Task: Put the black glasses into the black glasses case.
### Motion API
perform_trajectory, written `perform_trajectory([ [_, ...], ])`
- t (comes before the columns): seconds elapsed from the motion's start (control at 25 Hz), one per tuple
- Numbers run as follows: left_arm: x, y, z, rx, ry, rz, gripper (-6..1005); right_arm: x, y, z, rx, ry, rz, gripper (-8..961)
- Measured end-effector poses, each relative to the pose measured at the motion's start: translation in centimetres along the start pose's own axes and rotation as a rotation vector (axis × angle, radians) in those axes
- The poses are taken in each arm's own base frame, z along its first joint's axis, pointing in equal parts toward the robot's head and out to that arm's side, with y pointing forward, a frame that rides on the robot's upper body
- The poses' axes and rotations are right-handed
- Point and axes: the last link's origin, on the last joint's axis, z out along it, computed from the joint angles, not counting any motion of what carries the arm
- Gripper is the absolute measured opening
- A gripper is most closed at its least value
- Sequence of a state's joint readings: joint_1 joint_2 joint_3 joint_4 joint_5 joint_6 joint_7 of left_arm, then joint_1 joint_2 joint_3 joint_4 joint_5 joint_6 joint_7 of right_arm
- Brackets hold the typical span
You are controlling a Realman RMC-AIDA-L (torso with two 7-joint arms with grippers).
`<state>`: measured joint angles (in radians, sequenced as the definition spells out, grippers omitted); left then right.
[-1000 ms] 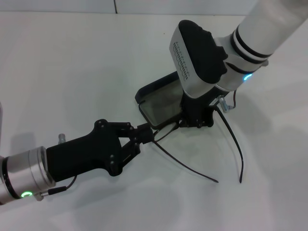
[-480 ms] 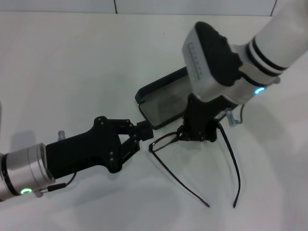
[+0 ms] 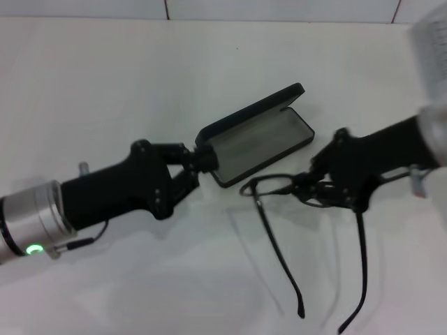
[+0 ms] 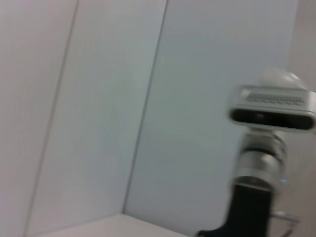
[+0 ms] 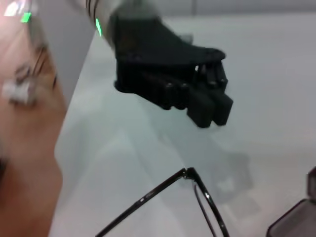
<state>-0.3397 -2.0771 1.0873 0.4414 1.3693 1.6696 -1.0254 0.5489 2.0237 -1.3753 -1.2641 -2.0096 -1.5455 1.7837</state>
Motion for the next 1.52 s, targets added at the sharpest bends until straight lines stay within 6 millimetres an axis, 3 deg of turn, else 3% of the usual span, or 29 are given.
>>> perform_trajectory([
  [0.16,1.5,-0.6,-0.2,0.008,0.006,0.035,99,1.6,1.2,-2.6,0.025,-0.119,0.074,100],
  [0.28,2.8,-1.6,0.3,0.015,-0.016,0.063,98,4.1,2.6,-5.0,0.058,-0.214,0.141,99],
  [0.56,5.6,-4.5,4.4,0.038,-0.203,0.135,133,10.9,5.6,-9.4,0.19,-0.467,0.319,99],
  [0.72,6.0,-4.6,7.0,-0.002,-0.39,0.16,199,13.8,7.5,-11.4,0.293,-0.555,0.387,99],
  [1.0,4.1,-3.5,8.4,-0.039,-0.546,0.136,232,15.2,8.4,-11.9,0.347,-0.604,0.421,99],
  [1.32,1.5,-4.9,8.3,0.091,-0.644,0.152,226,14.9,8.0,-11.9,0.341,-0.6,0.403,100],
  [1.52,1.0,-5.4,8.1,0.127,-0.652,0.144,222,14.9,8.0,-11.8,0.337,-0.601,0.398,100],
])
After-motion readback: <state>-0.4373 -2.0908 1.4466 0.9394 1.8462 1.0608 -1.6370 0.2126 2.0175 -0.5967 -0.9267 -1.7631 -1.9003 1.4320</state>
